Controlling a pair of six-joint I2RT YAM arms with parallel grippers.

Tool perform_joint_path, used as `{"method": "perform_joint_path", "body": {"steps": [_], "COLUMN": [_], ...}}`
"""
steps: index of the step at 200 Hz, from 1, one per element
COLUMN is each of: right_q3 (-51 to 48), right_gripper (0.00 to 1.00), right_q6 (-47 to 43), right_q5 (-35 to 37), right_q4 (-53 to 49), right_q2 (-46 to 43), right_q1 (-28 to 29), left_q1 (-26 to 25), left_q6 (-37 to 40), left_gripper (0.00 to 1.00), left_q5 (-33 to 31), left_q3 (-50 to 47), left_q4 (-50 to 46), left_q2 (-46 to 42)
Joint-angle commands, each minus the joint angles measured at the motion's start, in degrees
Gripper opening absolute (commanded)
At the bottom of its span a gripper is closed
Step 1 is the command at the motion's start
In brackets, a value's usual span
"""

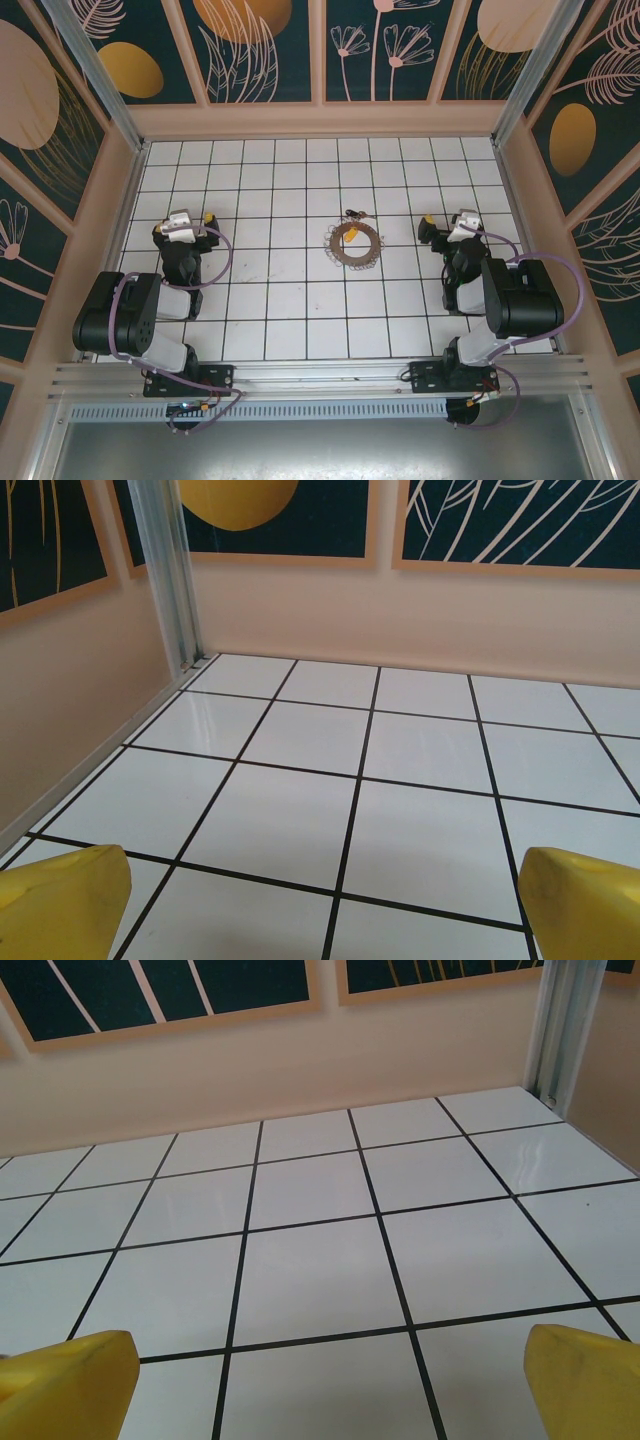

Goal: Put the keys on the keyring

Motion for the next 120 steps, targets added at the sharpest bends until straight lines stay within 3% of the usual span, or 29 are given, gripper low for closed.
{"method": "perform_joint_path", "body": {"steps": [1,120], "right_q3": [-0.6,0.0], "right_gripper": [0.99,0.99], "right_q6": [-0.1,0.3], "right_q5": [1.6,1.6], "right_q4": [3.4,0.9], "right_q2": [-0.4,-2.4], "right_q1": [0.3,0.2], "left_q1": [0.3,0.3], "left_q6": [-0.7,0.1], "left_gripper": [0.99,0.99], "left_q5": [0.2,2.2], "left_q3": [0.8,0.9], "left_q4": [0.5,-0.3], "left_q2": [0.1,-0.7]}}
